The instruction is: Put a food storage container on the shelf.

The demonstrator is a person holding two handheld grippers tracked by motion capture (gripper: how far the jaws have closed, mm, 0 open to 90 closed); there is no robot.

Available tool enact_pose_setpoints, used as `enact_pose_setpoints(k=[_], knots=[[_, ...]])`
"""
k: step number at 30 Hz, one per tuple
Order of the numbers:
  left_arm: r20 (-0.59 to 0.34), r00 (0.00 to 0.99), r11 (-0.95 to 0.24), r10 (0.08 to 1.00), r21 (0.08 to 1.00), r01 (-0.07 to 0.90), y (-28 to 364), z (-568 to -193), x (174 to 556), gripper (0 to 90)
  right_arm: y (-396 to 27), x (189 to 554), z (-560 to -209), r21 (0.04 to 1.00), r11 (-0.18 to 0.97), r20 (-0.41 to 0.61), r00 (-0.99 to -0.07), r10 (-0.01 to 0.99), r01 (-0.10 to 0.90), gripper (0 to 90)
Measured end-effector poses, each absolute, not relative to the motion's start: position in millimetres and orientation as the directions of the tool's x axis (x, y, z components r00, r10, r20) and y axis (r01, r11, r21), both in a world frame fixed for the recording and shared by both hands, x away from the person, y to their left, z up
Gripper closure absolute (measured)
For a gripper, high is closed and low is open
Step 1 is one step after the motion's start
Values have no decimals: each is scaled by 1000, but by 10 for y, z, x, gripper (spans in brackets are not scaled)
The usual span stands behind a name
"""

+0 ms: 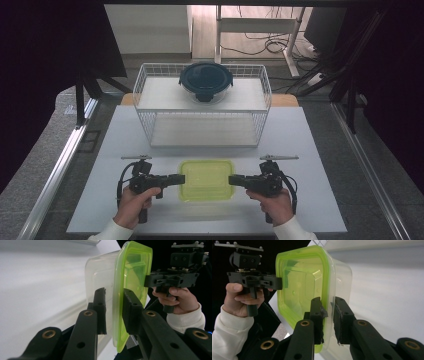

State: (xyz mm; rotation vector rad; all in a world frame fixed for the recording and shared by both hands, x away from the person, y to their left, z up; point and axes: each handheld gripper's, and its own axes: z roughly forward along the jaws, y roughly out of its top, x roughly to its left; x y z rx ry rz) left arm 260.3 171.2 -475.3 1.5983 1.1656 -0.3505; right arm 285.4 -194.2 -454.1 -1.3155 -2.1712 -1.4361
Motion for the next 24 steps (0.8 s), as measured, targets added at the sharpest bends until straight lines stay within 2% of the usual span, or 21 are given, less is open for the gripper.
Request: enact_pose_setpoints(k=[24], knots=[[-685,531,71,499,643,762,1793,-4168,2686,752,-1877,2937,-3951,711,119,541,-647,537,693,776]])
